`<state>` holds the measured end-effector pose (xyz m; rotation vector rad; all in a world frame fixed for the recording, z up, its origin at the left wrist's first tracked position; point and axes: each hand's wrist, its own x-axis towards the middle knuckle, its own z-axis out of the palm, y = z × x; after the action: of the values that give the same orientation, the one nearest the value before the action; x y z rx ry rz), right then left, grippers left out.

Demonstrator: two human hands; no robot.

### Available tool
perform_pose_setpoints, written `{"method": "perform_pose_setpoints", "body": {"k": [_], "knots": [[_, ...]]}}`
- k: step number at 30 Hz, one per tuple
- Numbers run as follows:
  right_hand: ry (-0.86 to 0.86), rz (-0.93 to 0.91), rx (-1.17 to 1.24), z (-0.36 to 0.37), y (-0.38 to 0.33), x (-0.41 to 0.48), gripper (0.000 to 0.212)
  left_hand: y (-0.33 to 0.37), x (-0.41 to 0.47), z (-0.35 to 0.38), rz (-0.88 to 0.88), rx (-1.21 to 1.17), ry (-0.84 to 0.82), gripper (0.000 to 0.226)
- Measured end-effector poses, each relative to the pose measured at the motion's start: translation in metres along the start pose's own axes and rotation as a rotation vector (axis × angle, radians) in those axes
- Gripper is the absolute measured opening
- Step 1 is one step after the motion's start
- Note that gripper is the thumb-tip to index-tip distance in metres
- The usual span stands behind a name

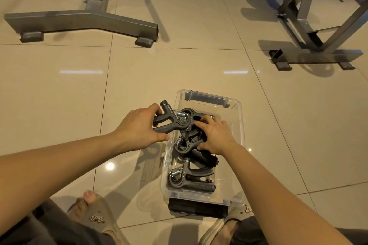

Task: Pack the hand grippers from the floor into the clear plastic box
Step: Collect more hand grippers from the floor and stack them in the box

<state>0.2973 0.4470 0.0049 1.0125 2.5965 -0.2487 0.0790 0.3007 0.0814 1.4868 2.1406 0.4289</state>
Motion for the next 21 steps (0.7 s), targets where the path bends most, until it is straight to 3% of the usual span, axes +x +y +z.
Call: {"method": "perform_pose_setpoints", "body": {"k": [11,21], "knots": [[-0.06,-0.076,-0.206,-0.007,-0.003,-0.007,0.086,0.001,-0.001,-0.002,0.001,0.008,-0.011,0.064],[-0.126,-0.114,0.016,0.017,-0.023,-0.067,0.078,0.028,-0.004,-0.004,0.075,-0.017,-0.048,0.062]]}}
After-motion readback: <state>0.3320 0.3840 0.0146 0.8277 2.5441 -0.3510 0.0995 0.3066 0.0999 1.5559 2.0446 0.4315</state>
